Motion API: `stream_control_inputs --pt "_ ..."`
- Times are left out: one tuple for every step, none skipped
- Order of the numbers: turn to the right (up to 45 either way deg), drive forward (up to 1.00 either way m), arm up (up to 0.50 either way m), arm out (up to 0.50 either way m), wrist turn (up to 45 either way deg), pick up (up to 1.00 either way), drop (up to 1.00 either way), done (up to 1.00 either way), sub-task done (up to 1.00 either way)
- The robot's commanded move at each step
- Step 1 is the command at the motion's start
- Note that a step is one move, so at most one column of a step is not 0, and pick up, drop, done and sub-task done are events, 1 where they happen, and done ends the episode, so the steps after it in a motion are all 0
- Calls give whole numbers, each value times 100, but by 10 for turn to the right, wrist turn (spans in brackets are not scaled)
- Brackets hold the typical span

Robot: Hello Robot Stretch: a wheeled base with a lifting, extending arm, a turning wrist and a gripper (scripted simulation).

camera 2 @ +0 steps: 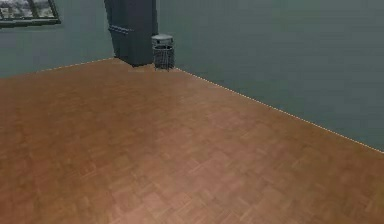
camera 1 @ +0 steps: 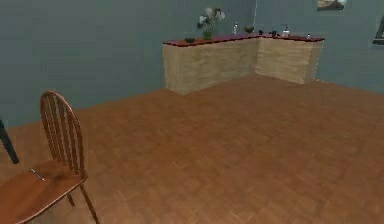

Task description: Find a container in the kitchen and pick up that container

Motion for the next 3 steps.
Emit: stream_control_inputs --pt "0 100 0 0 0 0 0 0 0" --pt "0 30 0 0 0 0 0 0 0" --pt "-360 0 0 0 0 0 0 0 0"
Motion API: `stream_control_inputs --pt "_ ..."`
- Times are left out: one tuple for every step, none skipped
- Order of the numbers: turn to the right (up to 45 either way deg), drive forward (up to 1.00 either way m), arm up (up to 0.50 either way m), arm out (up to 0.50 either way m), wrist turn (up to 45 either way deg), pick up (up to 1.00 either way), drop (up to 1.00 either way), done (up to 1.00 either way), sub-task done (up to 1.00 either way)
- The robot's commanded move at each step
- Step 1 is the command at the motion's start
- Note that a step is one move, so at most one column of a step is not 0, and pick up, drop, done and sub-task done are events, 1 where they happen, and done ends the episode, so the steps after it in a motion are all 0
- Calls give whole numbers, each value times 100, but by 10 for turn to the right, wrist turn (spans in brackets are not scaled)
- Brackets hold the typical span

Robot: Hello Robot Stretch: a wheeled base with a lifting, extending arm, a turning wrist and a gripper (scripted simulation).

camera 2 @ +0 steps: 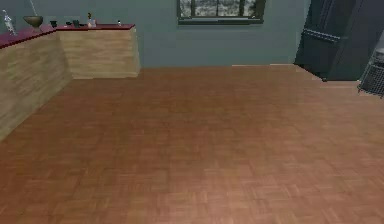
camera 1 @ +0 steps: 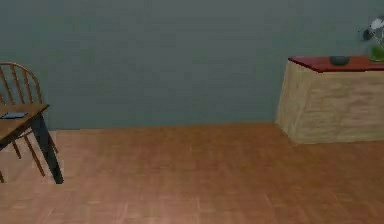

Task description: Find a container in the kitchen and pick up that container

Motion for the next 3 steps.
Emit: stream_control_inputs --pt "0 50 0 0 0 0 0 0 0" --pt "-450 0 0 0 0 0 0 0 0" --pt "-30 0 0 0 0 0 0 0 0"
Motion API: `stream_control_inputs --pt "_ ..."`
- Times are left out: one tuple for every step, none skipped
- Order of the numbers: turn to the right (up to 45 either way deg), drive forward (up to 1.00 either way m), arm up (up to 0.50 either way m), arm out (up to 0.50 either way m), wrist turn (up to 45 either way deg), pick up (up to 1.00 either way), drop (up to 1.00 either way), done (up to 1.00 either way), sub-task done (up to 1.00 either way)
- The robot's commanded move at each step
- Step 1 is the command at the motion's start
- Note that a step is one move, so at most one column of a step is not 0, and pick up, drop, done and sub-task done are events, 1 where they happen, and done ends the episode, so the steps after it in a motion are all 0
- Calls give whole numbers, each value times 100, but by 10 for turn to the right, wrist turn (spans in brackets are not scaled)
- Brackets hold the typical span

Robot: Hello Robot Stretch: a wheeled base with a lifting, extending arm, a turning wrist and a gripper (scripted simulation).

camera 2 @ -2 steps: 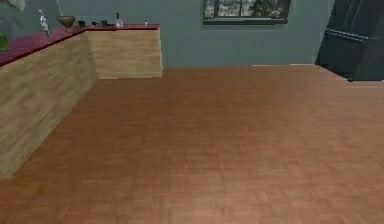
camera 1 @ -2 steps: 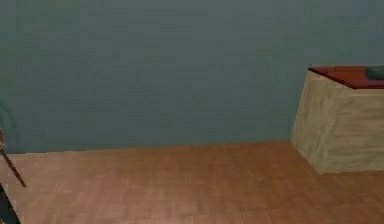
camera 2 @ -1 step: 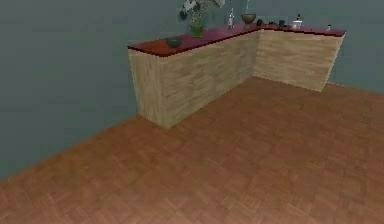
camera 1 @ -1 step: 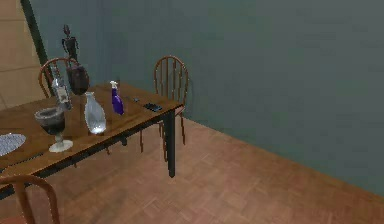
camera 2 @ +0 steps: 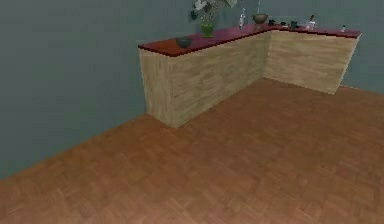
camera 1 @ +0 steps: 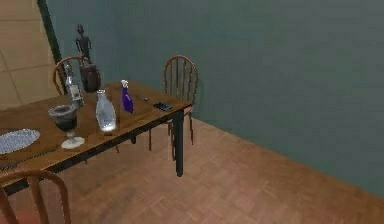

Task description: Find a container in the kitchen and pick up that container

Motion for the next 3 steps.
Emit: stream_control_inputs --pt "0 50 0 0 0 0 0 0 0" --pt "-450 0 0 0 0 0 0 0 0" --pt "-450 0 0 0 0 0 0 0 0"
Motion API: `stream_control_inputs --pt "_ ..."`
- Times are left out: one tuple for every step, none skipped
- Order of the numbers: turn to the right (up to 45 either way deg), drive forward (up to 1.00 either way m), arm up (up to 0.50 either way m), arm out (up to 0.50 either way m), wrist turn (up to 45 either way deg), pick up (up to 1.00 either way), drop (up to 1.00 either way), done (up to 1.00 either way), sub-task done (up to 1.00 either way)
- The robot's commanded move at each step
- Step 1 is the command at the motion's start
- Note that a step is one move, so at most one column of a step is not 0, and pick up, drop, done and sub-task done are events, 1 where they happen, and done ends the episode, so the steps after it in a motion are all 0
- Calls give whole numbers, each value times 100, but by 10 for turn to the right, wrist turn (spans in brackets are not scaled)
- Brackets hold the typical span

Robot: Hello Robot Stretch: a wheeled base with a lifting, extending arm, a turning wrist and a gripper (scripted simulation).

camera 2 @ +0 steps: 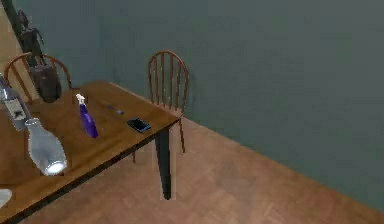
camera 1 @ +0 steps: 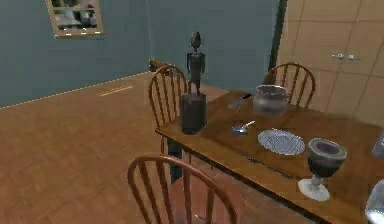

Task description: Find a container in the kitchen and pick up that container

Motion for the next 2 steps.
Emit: stream_control_inputs --pt "-240 0 0 0 0 0 0 0 0" --pt "450 0 0 0 0 0 0 0 0"
